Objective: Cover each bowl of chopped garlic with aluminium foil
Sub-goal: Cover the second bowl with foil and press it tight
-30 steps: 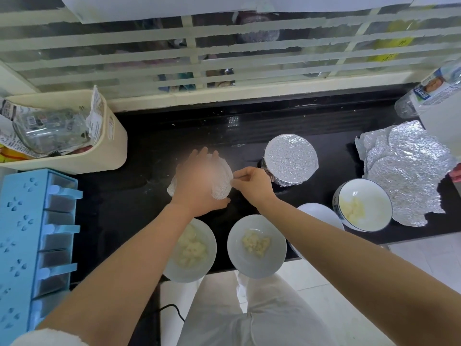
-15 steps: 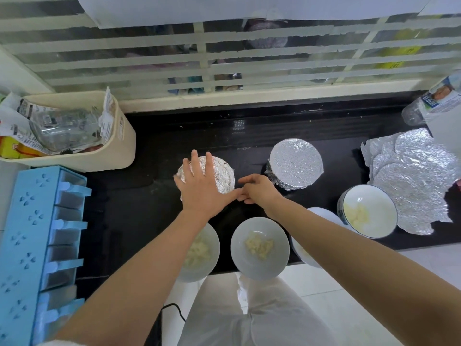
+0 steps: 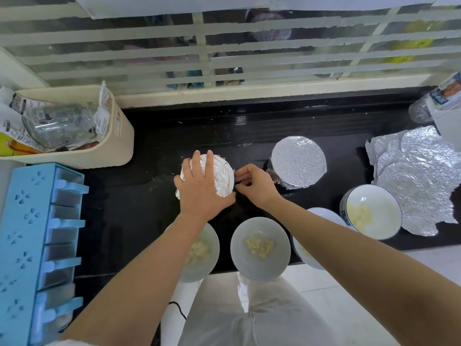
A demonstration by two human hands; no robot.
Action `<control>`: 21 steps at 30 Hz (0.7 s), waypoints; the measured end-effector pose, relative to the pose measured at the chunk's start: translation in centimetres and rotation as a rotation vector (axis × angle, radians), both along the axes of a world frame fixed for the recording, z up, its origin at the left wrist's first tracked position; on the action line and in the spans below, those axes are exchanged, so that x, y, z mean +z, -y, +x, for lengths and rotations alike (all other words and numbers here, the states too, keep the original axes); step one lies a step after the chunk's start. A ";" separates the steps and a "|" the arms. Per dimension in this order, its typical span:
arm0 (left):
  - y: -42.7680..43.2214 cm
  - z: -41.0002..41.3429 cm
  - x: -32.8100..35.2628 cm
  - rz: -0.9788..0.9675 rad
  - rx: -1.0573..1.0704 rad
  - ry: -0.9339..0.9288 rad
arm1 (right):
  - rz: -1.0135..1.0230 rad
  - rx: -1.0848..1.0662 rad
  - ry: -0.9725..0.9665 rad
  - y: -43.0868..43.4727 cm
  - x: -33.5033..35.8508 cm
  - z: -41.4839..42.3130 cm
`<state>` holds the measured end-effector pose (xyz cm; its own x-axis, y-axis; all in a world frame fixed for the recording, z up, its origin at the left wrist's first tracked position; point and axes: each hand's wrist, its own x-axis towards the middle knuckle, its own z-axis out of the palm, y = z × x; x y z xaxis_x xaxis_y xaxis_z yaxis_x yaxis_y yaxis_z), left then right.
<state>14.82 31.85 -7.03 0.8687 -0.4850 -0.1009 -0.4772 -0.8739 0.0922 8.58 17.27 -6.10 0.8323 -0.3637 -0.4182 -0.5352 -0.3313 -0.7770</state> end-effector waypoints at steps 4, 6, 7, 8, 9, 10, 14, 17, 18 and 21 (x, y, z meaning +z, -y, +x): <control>0.0 0.0 0.0 -0.008 -0.001 0.008 | 0.003 -0.011 0.031 -0.2 -0.1 0.1; 0.0 0.0 -0.1 -0.004 -0.001 0.015 | -0.017 -0.009 0.024 -0.2 -0.1 0.2; 0.0 0.0 -0.1 -0.004 -0.001 0.018 | -0.024 -0.007 0.021 -0.2 0.0 0.2; 0.0 -0.1 -0.1 -0.001 -0.001 0.020 | -0.036 -0.003 0.017 -0.1 0.0 0.1; 0.0 -0.1 -0.1 0.002 -0.001 0.019 | -0.054 0.002 0.013 -0.1 0.1 0.1; 0.0 -0.1 0.0 0.004 0.001 0.016 | -0.076 0.006 0.007 -0.1 0.1 0.1; 0.1 -0.1 0.1 0.008 0.005 0.006 | -0.160 0.007 -0.016 -0.3 0.3 -0.1; 0.1 -0.1 0.1 0.011 0.004 0.004 | -0.225 0.013 -0.020 -0.7 0.6 0.0; 0.1 -0.1 0.1 0.011 0.004 0.003 | -0.241 0.006 -0.020 -0.9 0.6 0.0; 0.1 -0.1 0.2 0.010 0.002 0.000 | -0.245 -0.043 -0.018 -1.4 0.7 -0.1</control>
